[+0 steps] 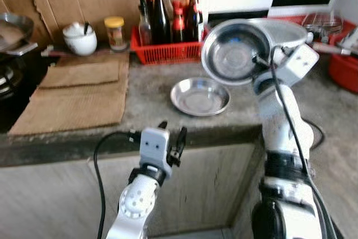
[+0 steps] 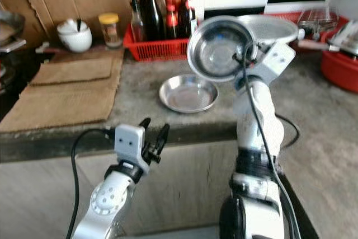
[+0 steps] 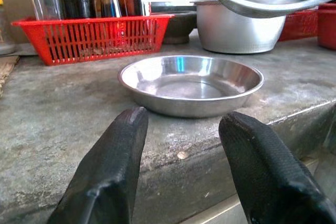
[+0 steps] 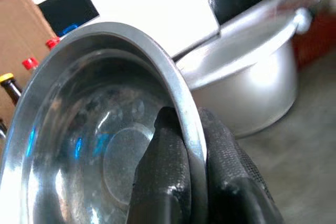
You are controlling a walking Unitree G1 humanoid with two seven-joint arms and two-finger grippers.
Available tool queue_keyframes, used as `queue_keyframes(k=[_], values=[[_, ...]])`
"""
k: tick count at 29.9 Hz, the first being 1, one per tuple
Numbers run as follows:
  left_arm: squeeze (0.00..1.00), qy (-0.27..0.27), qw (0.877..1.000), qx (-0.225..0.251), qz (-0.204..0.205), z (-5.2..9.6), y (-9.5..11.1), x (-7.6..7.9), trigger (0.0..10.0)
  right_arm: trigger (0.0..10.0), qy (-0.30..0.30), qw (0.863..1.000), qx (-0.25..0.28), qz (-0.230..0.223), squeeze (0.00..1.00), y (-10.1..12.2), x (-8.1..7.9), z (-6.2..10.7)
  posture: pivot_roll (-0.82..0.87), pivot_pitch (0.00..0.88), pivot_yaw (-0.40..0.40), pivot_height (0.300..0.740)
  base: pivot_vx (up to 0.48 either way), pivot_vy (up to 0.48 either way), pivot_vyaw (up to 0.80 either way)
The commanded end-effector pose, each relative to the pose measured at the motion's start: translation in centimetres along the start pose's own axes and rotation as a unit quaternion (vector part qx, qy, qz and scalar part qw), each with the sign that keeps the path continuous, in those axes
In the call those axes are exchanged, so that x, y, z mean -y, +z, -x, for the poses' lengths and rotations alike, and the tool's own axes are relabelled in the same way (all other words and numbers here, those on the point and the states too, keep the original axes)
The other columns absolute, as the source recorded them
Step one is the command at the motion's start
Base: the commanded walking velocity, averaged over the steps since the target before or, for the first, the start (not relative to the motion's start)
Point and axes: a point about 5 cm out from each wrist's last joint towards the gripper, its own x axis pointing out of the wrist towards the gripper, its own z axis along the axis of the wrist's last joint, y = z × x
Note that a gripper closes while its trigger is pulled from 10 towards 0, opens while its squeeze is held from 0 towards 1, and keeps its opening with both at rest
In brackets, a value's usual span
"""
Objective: Kitchen organization
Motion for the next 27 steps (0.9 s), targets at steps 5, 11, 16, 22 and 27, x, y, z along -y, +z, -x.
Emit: queue_keyframes(k=[5,11,16,22,27], values=[[0.0,0.005,1.0,0.011,-0.001,0.0,0.6,-0.1,10.0,0.0,0.021,0.992,0.064,0.107,0.0,1.0,-0.1,2.3,0.08,0.0,-0.03,0.74,0.0,0.0,0.0],[0.0,0.003,1.0,0.011,0.007,-0.2,0.6,-0.1,10.0,0.0,0.024,0.988,0.039,0.146,0.0,-0.8,1.0,5.0,0.07,0.0,-0.028,0.74,0.0,0.0,-0.38],[0.0,-0.001,1.0,0.013,0.006,-0.4,0.5,-0.1,10.0,0.0,0.022,0.987,0.029,0.158,0.0,-1.6,1.0,6.2,0.06,0.0,-0.022,0.74,0.0,0.0,-0.78],[0.0,-0.008,1.0,0.017,0.003,-0.6,0.7,-0.1,10.0,0.0,0.022,0.986,0.025,0.164,0.0,-2.1,1.0,6.9,0.06,0.0,-0.015,0.74,0.0,0.371,-0.77],[0.0,-0.011,1.0,0.022,0.0,-0.7,0.8,-0.1,10.0,0.0,0.023,0.985,0.027,0.167,0.0,-2.1,0.8,6.9,0.06,0.0,-0.018,0.74,0.0,0.19,-0.77]])
